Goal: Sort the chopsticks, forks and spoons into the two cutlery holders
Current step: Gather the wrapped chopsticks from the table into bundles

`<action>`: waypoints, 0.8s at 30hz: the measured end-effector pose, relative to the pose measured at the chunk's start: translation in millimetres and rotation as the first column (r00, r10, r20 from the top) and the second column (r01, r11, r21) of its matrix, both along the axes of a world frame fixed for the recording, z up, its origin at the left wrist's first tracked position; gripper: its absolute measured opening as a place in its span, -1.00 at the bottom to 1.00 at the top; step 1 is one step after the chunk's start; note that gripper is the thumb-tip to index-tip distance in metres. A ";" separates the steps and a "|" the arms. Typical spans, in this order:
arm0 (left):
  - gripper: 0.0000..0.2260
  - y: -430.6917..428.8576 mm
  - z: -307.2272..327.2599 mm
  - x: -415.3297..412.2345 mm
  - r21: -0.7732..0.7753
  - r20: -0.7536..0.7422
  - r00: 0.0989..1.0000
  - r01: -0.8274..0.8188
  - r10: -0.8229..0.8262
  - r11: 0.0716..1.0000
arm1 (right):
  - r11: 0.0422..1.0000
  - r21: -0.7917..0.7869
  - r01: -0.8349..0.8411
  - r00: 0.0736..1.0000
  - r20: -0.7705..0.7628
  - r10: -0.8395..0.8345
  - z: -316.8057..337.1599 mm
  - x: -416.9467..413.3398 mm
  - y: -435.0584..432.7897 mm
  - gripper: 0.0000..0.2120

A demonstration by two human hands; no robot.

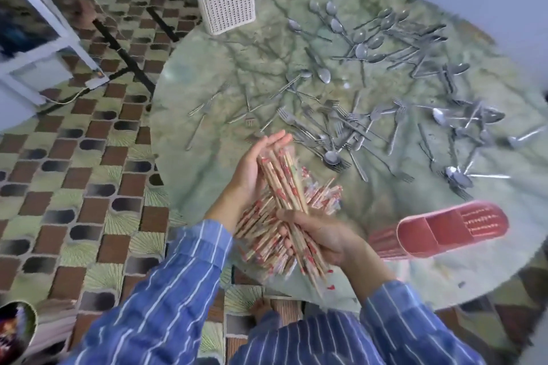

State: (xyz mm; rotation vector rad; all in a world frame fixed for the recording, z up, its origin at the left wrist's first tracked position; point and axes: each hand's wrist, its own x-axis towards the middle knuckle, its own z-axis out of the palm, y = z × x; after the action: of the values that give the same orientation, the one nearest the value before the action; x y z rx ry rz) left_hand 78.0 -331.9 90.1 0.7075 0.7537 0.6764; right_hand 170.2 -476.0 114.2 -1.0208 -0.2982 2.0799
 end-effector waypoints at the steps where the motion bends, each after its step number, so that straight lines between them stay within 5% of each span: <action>1: -0.64 -1.1 0.0 2.7 -0.043 0.003 1.000 -0.014 0.015 0.999 | 0.999 -0.007 0.054 0.997 0.047 -0.054 -3.7 -2.1 -1.0 -0.81; 4: -0.49 -4.8 -0.9 5.0 -0.158 -0.077 0.994 0.069 -0.082 0.985 | 0.987 0.008 0.162 0.972 0.171 -0.161 -9.9 -3.9 -0.3 -0.66; 8: -0.49 -12.9 -7.3 7.4 -0.197 -0.108 0.907 0.382 -0.407 0.903 | 0.981 0.041 0.191 0.965 0.175 -0.196 -11.9 3.5 2.4 -0.84; 14: -0.69 -11.1 -11.7 23.3 -0.117 -0.114 0.924 0.353 -0.366 0.928 | 0.982 0.088 0.166 0.895 0.404 -0.188 -26.7 15.3 4.1 -0.74; 19: -0.57 1.9 -23.6 33.6 -0.105 -0.203 0.937 0.268 -0.284 0.958 | 0.999 0.017 0.034 0.551 0.834 -0.033 -36.2 14.2 4.8 -0.50; 22: -0.66 11.2 -26.9 40.5 -0.111 -0.218 0.933 0.268 -0.287 0.957 | 0.993 0.054 0.103 0.325 0.942 -0.085 -36.7 2.6 9.6 -0.59; 24: -0.71 15.0 -26.2 45.3 -0.113 -0.213 0.913 0.331 -0.349 0.937 | 0.979 0.121 0.163 0.256 0.953 -0.160 -36.8 -5.9 15.2 -0.67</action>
State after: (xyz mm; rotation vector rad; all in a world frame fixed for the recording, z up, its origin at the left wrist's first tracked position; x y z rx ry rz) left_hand 123.2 -316.9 63.9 0.8336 0.8371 0.2481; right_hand 164.4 -460.8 77.4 -2.1613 -0.7535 0.9645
